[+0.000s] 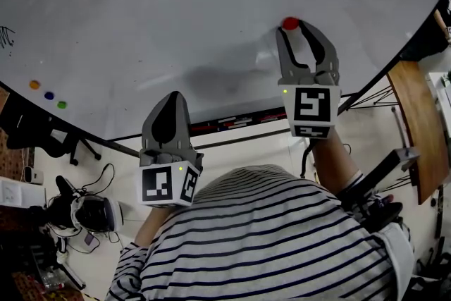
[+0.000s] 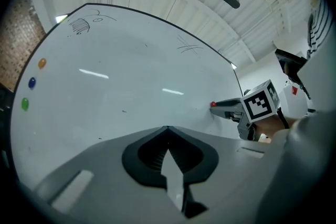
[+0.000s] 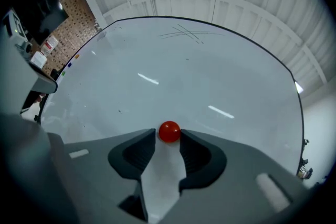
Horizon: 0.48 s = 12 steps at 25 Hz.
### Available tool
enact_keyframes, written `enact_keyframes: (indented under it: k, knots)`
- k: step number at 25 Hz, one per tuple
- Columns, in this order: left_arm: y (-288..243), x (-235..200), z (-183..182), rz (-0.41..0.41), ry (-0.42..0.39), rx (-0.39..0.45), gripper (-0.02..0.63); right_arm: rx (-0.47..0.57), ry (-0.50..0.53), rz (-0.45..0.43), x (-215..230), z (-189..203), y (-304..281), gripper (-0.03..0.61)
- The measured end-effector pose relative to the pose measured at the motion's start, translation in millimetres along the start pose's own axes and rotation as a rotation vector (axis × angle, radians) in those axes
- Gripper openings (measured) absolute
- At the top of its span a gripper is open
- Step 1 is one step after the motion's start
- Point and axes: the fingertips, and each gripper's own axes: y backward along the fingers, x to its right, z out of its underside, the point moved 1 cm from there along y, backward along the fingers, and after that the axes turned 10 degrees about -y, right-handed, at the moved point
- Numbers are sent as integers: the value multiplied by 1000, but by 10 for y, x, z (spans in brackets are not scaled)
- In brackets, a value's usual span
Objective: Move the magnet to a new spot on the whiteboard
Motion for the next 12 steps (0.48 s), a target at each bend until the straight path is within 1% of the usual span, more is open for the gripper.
enact_keyframes:
  k: [1, 3, 6, 12]
  knots:
    - [-55, -27, 74, 2, 1, -4, 17, -5, -3, -2, -25, 75, -65, 126]
    - [-66, -23, 89, 5, 0, -4, 17, -13, -7, -8, -37, 103, -78, 124]
    - [-7, 30, 18, 4, -5, -1, 17, -3, -13, -13, -9, 32, 23, 123]
    - [-29, 78, 103, -8, -27, -3, 17, 17, -21, -37, -40, 104, 196, 124]
